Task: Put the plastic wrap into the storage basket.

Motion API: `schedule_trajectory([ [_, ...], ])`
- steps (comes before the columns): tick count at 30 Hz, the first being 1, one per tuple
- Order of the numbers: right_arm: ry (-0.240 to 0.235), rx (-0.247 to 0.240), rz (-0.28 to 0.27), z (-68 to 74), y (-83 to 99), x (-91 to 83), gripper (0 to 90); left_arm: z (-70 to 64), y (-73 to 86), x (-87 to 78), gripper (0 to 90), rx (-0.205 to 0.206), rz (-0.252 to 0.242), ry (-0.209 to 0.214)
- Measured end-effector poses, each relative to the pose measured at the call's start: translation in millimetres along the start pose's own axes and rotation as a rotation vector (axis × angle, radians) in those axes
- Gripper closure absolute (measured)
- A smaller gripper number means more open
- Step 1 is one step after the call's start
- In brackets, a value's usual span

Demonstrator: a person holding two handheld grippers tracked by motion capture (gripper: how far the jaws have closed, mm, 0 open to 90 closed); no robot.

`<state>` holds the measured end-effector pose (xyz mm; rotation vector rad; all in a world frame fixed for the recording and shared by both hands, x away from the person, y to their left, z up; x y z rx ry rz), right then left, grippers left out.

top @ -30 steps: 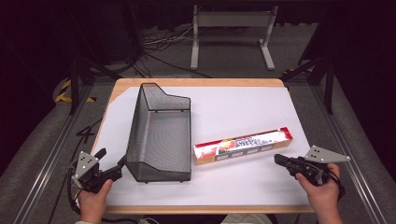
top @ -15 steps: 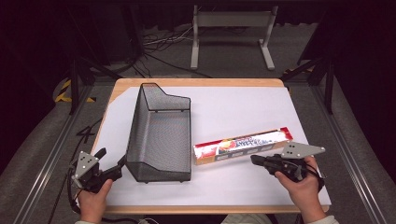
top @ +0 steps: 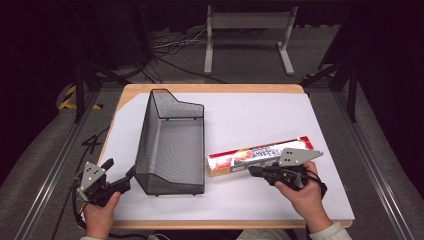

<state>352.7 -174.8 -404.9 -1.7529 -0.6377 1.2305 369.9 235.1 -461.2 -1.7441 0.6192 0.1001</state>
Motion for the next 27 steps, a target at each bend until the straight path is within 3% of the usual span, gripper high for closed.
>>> schedule_trajectory([
  [7, -0.043, -0.020, 0.045, 1.3, -4.8, 24.2, 90.0, 1.0, 0.1, 0.2, 20.5, 0.001, 0.001, -0.003],
  [27, -0.138, -0.021, 0.291, -1.5, 18.9, 84.7, 90.0, 2.2, 0.3, 0.4, 20.6, -0.010, 0.003, -0.006],
])
Point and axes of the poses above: each handheld gripper's, and its own axes: x roughly forward along the jaws, y roughly out of its underside, z roughly to its left, the point moved 8 cm from there along x, roughly forward along the jaws, and after that the axes turned 13 degrees about -x, right-handed, at the moved point
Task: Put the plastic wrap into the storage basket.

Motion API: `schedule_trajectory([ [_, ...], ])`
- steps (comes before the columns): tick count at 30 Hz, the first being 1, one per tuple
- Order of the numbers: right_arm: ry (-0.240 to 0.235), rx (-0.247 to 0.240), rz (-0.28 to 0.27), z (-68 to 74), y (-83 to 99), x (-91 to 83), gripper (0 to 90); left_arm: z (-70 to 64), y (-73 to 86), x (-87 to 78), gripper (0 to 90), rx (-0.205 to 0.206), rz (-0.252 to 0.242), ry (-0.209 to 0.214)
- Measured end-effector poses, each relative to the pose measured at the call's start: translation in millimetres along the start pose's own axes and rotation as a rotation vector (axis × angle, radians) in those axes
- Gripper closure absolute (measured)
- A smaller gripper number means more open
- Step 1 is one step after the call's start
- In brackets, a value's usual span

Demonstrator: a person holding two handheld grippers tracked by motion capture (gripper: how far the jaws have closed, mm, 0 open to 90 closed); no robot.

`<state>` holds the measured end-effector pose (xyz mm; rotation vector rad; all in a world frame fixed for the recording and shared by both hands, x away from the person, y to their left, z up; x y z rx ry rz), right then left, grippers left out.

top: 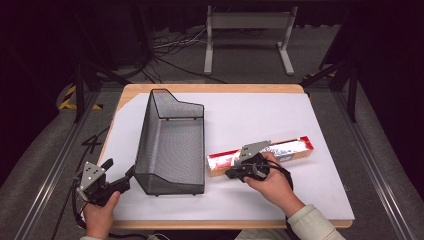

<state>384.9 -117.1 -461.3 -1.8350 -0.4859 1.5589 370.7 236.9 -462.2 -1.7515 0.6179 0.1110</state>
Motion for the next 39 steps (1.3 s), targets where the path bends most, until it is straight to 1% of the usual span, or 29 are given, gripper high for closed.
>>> schedule_trajectory([
  [4, -0.010, 0.004, 0.048, -0.8, 4.4, 11.4, 90.0, 1.1, -0.1, -0.3, 20.6, -0.002, -0.001, -0.002],
  [9, -0.023, 0.003, 0.081, 0.0, 6.0, 21.1, 90.0, 2.0, -0.1, 0.2, 20.7, -0.008, -0.002, -0.006],
  [12, -0.009, -0.008, 0.100, -3.1, 6.0, 27.0, 90.0, 2.2, -0.1, 0.2, 20.7, -0.010, -0.001, -0.006],
  [14, 0.007, -0.005, 0.109, -6.4, 5.8, 28.8, 90.0, 2.4, 0.1, 0.2, 20.7, -0.013, 0.000, -0.007],
  [16, 0.006, 0.004, 0.112, -9.1, 5.2, 30.0, 90.0, 2.9, -0.1, -0.1, 20.7, -0.016, -0.001, -0.008],
  [20, 0.062, -0.009, 0.132, -15.4, 3.3, 31.4, 90.0, 3.7, -0.1, -0.2, 20.7, -0.021, 0.000, -0.008],
  [21, 0.075, 0.001, 0.130, -18.5, 2.5, 31.8, 90.0, 3.8, -0.1, -0.3, 20.8, -0.021, 0.000, -0.008],
  [23, 0.083, 0.023, 0.128, -23.3, 2.3, 32.9, 90.0, 3.7, -0.4, -0.7, 20.8, -0.022, -0.002, -0.007],
  [28, 0.126, 0.053, 0.130, -35.8, 4.6, 35.2, 90.0, 4.5, -0.2, -0.4, 20.8, -0.021, 0.001, -0.008],
  [32, 0.162, 0.100, 0.132, -46.9, 9.4, 36.4, 90.0, 4.8, -0.3, -0.1, 20.8, -0.018, 0.001, -0.008],
  [34, 0.159, 0.113, 0.133, -49.7, 11.9, 36.1, 90.0, 5.0, -0.1, 0.2, 20.8, -0.020, 0.001, -0.009],
  [36, 0.154, 0.116, 0.131, -49.7, 12.3, 35.8, 90.0, 5.1, -0.1, 0.1, 20.8, -0.019, 0.001, -0.010],
  [38, 0.148, 0.101, 0.137, -48.1, 12.5, 32.2, 90.0, 5.3, -0.2, -0.2, 20.9, -0.020, 0.003, -0.010],
  [39, 0.140, 0.103, 0.135, -47.3, 12.1, 30.4, 90.0, 5.3, -0.2, 0.1, 20.9, -0.022, 0.000, -0.010],
])
Point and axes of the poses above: each handheld gripper's, and its own axes: x roughly forward along the jaws, y roughly out of its underside, z roughly to its left, the point moved 8 cm from there along x, roughly forward along the jaws, and after that the axes turned 13 degrees about -x, right-handed, at the moved point
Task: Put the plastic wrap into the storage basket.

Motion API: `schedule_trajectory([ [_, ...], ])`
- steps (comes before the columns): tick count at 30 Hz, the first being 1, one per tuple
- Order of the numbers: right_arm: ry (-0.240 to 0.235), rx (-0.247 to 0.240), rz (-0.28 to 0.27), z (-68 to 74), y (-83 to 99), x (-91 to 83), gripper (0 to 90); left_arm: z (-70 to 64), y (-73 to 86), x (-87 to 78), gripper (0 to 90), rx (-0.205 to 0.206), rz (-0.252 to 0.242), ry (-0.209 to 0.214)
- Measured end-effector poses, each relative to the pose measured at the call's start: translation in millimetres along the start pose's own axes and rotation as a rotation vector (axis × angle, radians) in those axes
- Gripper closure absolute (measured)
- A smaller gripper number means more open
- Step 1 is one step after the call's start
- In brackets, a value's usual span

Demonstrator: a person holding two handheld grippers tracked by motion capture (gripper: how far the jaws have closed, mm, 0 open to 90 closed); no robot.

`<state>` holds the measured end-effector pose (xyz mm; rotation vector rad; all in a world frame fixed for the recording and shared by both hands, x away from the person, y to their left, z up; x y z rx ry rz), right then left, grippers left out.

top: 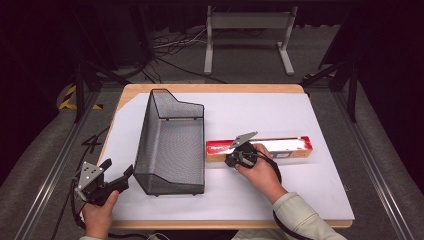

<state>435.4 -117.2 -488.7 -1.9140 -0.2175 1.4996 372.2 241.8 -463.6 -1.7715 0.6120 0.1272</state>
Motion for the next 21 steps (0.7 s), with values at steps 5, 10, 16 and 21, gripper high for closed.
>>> schedule_trajectory([
  [5, -0.018, 0.007, -0.024, -0.1, -1.8, -18.9, 90.0, 0.0, -0.2, -0.2, 20.9, 0.001, -0.001, 0.000],
  [10, 0.011, 0.007, -0.049, -9.0, -3.4, -43.1, 90.0, 0.1, -0.1, -0.5, 20.9, 0.000, 0.000, -0.001],
  [16, 0.060, 0.041, -0.064, -32.1, -0.2, -68.7, 90.0, 0.2, 0.0, -0.1, 20.9, -0.003, -0.002, -0.002],
  [21, 0.103, 0.088, -0.068, -56.9, 5.9, -87.7, 90.0, 1.3, 0.0, -0.1, 20.9, -0.005, -0.002, -0.004],
])
Point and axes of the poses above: each handheld gripper's, and its own axes: x roughly forward along the jaws, y roughly out of its underside, z roughly to its left, the point moved 8 cm from there along x, roughly forward along the jaws, and after that the axes turned 13 degrees about -x, right-handed, at the moved point
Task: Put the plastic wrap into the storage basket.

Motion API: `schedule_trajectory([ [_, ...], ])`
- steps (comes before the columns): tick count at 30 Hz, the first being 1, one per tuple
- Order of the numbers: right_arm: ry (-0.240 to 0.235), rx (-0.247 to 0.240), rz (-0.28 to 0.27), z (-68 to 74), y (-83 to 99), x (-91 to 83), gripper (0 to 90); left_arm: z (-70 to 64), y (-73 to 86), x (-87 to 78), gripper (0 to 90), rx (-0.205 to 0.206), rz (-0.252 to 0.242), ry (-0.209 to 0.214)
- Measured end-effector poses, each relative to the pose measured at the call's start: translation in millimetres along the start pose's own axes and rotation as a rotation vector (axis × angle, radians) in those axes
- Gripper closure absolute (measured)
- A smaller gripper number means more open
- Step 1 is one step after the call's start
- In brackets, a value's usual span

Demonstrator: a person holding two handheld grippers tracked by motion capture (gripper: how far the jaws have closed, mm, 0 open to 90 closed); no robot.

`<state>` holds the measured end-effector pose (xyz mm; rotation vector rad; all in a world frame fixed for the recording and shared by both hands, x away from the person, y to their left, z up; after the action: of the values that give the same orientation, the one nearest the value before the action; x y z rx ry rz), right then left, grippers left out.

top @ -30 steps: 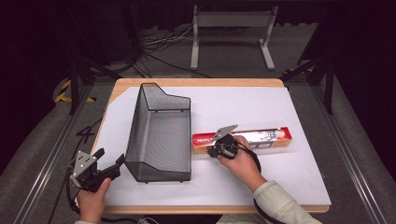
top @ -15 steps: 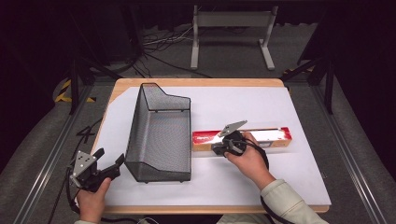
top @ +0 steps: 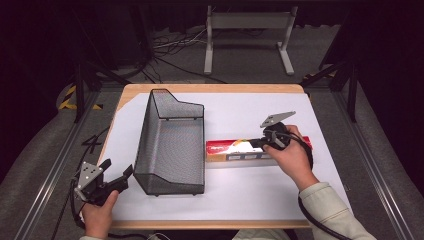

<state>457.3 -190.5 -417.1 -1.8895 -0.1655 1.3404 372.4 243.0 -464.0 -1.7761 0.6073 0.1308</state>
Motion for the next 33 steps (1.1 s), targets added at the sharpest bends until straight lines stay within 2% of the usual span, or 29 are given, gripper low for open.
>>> schedule_trajectory([
  [3, 0.026, 0.027, 0.008, -14.5, 2.2, -6.8, 90.0, 0.3, 0.1, 0.0, 20.9, -0.001, 0.000, 0.000],
  [4, 0.026, 0.027, 0.008, -14.5, 2.2, -6.8, 90.0, 0.4, 0.0, 0.0, 20.9, -0.002, 0.000, -0.001],
  [7, 0.063, 0.050, 0.021, -32.6, 4.9, -13.6, 90.0, 0.9, -0.1, -0.1, 20.9, -0.002, 0.000, -0.003],
  [13, 0.123, 0.056, 0.041, -61.0, 10.3, -22.2, 90.0, 1.5, 0.2, -0.1, 20.8, -0.002, 0.001, -0.006],
  [14, 0.123, 0.056, 0.041, -61.0, 10.3, -22.2, 90.0, 1.5, 0.2, -0.1, 20.9, -0.002, 0.001, -0.006],
  [20, 0.138, 0.094, 0.058, -82.2, 17.2, -28.0, 89.3, 1.5, 0.2, -0.2, 20.8, 0.002, -0.001, -0.007],
  [22, 0.129, 0.118, 0.062, -86.1, 19.8, -28.4, 90.0, 1.4, 0.2, -0.2, 20.9, 0.003, -0.001, -0.006],
  [24, 0.120, 0.118, 0.064, -88.3, 21.3, -27.9, 90.0, 1.2, 0.5, -0.4, 20.9, 0.002, 0.000, -0.007],
  [27, 0.126, 0.143, 0.097, -97.8, 31.9, -22.5, 90.0, 1.0, 0.8, -2.0, 20.8, 0.007, 0.000, -0.005],
  [33, 0.128, 0.170, 0.134, -105.2, 46.7, -15.2, 90.0, 2.6, 1.6, -5.5, 20.9, 0.006, -0.006, -0.014],
])
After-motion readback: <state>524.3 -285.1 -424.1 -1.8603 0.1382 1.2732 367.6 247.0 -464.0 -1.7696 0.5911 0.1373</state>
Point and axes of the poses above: each handheld gripper's, and its own axes: x roughly forward along the jaws, y roughly out of its underside, z roughly to its left, the point moved 8 cm from there along x, roughly forward along the jaws, and after that the axes turned 13 degrees about -x, right-handed, at the moved point
